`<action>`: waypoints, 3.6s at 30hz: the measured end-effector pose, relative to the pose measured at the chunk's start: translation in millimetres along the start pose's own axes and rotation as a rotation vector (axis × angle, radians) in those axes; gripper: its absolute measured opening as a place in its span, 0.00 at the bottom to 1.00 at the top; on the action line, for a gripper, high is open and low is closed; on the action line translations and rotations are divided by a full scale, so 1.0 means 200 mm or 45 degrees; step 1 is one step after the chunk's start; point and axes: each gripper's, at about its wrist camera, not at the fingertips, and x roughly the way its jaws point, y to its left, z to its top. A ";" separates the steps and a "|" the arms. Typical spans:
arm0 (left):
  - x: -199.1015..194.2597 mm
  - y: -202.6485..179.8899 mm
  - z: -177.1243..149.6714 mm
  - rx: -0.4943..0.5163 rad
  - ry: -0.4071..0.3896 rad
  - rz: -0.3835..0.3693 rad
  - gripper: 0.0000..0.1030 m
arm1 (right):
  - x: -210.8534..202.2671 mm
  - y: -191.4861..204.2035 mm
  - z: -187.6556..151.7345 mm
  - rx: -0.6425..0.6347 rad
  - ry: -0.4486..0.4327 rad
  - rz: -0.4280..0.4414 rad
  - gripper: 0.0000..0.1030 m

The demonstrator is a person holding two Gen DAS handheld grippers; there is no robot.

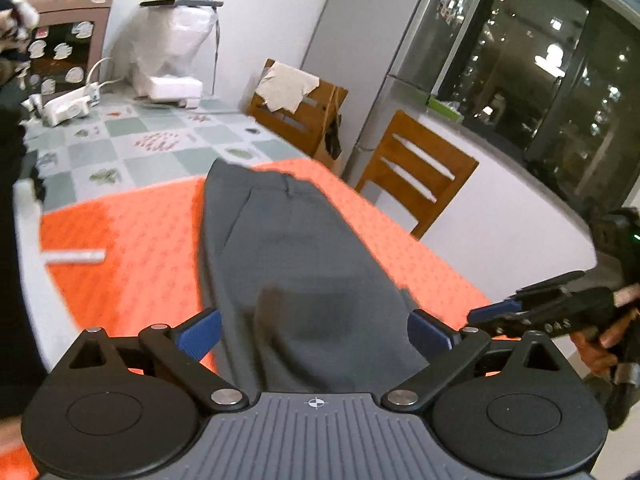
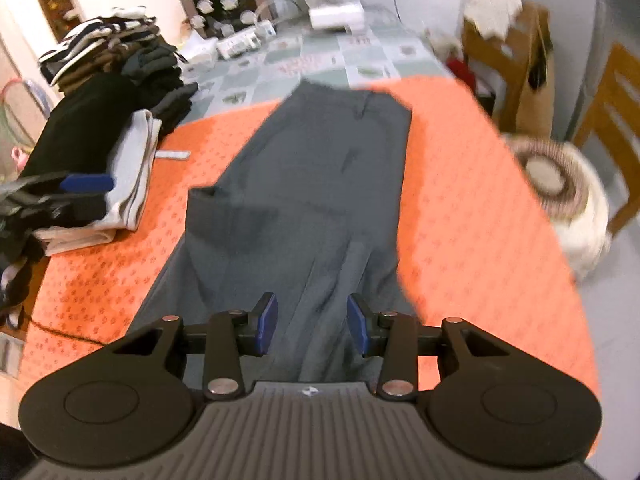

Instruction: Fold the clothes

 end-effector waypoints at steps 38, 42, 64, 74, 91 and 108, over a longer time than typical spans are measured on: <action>-0.24 -0.05 -0.81 -0.010 0.398 -0.333 0.71 | -0.19 0.16 -0.88 0.183 -0.031 -0.034 0.41; -0.22 -0.06 -0.84 -0.003 0.444 -0.372 0.67 | -0.23 0.20 -1.08 0.191 -0.019 -0.001 0.54; -0.28 -0.43 -1.03 0.775 0.378 -0.097 0.67 | 0.03 0.52 -1.38 -0.569 -0.073 -0.119 0.47; -0.46 -0.56 -1.10 1.005 0.143 0.221 0.76 | -0.18 0.57 -1.30 -0.576 -0.130 -0.090 0.22; -0.28 -0.69 -1.17 1.301 0.038 0.310 0.15 | -0.37 0.61 -1.16 -0.591 -0.136 -0.055 0.23; -0.34 -0.76 -0.84 1.107 0.117 0.236 0.11 | -0.24 0.87 -1.31 -1.113 -0.279 -0.297 0.64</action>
